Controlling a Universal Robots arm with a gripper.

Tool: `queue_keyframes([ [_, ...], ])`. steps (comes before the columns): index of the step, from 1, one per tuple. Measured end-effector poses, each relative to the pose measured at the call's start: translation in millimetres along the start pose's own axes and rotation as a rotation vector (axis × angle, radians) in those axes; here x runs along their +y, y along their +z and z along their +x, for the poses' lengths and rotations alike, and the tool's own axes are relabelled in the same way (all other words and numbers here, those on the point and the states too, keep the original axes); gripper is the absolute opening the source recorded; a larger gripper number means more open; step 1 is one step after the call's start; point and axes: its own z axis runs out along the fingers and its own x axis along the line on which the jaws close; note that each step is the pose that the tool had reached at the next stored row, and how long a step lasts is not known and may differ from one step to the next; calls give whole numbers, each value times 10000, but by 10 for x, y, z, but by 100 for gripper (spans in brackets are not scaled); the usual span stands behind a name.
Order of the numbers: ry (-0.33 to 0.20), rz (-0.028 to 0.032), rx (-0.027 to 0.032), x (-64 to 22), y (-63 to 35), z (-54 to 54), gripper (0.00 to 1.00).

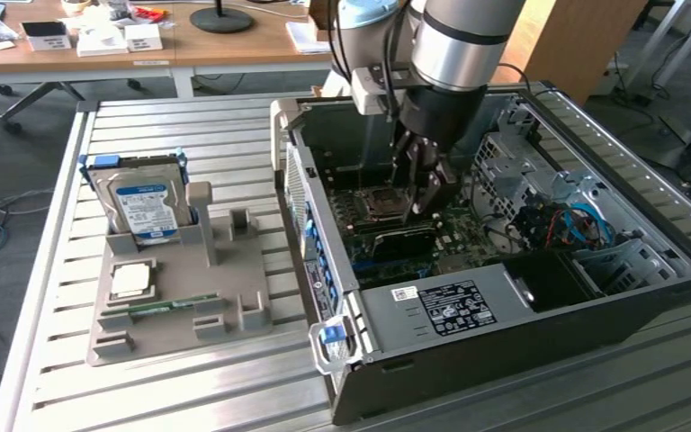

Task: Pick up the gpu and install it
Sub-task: 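Insert the gpu into the slot, then press down on the gpu until it lock into place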

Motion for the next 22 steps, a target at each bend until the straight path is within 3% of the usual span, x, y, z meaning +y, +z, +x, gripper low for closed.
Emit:
queue_keyframes([
  [16,0,0,0,0,-26,-1,63],
  [17,0,0,-1,0,-25,-1,61],
  [19,0,0,0,0,-26,-1,49],
  [21,0,0,0,0,-25,-1,49],
  [22,0,0,0,0,-25,-1,43],
])
